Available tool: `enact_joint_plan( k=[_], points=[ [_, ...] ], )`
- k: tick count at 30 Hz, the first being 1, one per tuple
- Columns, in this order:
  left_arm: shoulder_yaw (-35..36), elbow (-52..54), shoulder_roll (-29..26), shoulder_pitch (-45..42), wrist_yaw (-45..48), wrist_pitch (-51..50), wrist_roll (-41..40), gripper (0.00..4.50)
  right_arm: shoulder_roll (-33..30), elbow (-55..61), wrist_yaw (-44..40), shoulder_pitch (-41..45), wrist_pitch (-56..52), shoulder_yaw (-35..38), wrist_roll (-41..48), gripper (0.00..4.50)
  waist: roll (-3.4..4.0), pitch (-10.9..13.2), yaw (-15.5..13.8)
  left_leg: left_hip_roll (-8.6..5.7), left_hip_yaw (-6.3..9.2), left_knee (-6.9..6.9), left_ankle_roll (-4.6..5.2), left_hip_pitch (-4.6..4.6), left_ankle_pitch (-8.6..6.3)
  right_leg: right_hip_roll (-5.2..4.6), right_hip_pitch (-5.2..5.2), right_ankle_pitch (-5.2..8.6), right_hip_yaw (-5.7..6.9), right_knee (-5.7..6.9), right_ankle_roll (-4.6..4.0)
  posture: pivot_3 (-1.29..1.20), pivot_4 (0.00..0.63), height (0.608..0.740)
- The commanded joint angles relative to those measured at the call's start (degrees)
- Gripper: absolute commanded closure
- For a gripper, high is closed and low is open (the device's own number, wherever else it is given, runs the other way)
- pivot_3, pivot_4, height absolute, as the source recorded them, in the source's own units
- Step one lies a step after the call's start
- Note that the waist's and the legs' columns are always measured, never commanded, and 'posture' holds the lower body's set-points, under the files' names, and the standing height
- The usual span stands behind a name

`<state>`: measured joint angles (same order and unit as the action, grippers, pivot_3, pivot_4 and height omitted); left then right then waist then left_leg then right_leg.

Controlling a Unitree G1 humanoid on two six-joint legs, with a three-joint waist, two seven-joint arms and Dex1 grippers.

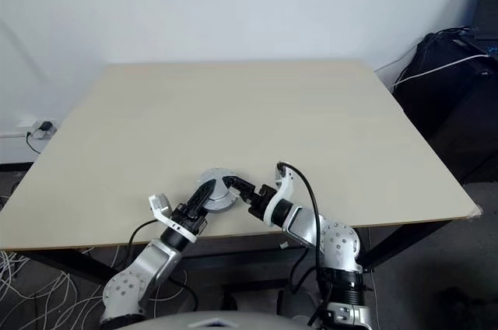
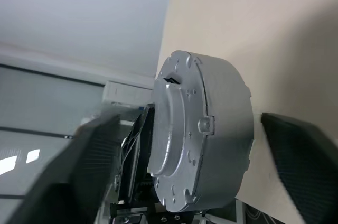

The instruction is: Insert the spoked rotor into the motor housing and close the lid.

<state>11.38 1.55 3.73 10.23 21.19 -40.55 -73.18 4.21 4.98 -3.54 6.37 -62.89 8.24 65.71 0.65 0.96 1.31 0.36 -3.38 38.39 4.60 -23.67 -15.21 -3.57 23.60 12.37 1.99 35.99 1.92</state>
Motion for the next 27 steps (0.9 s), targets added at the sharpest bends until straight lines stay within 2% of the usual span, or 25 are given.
enact_joint_plan(
  k=[1,12,15,18,23,27],
  points=[
    [-1.15,4.14,4.51,0.34,0.55,1.25,-1.4,2.36,0.62,1.69,0.24,0.89,2.0,0.42,-0.22,0.0,0.0,0.0,0.01,0.0,0.0,0.0,0.0,0.0,0.0,0.0,0.0,0.0,0.0,0.0,0.0,0.0,0.0,0.74],
    [0.83,3.95,6.7,-1.97,-4.12,11.41,0.91,2.36,0.86,2.3,4.18,-0.79,7.94,2.99,-3.6,0.0,0.0,0.0,-0.15,-0.01,0.0,0.02,0.0,-0.01,0.0,-0.03,0.01,0.0,-0.02,0.0,0.0,0.0,0.0,0.74],
    [0.68,3.69,6.71,-3.02,-5.97,14.65,2.08,2.36,-0.22,4.58,2.72,-1.69,10.21,0.62,-7.58,0.0,0.0,0.0,-0.21,0.0,0.0,0.02,0.0,-0.03,0.0,-0.02,-0.02,0.0,-0.03,0.01,0.0,0.0,0.0,0.74],
    [1.73,2.7,6.75,-5.19,-8.2,19.58,4.28,2.36,-3.89,8.68,-1.77,-3.24,13.76,-5.96,-14.96,0.0,-0.01,0.0,-0.22,-0.01,-0.03,0.02,0.0,-0.04,0.0,0.0,-0.04,0.0,-0.03,0.01,0.0,0.0,0.0,0.74],
    [5.93,-2.42,5.39,-10.75,-10.05,24.88,4.02,2.36,-11.32,11.41,-6.22,-5.12,25.17,-17.06,-31.99,0.0,-0.09,-0.03,-0.37,-0.01,-0.03,0.17,0.0,-0.01,0.0,0.06,-0.1,-0.02,-0.01,0.01,0.03,0.0,0.0,0.74],
    [9.4,-7.14,5.01,-14.9,-10.65,27.74,3.87,2.36,-12.37,11.43,-9.09,-6.54,28.44,-19.32,-35.32,0.0,-0.29,0.04,-0.51,0.01,-0.01,0.37,0.01,0.0,0.0,0.11,-0.14,-0.07,0.02,0.02,0.12,0.0,0.0,0.74]
  ],
)
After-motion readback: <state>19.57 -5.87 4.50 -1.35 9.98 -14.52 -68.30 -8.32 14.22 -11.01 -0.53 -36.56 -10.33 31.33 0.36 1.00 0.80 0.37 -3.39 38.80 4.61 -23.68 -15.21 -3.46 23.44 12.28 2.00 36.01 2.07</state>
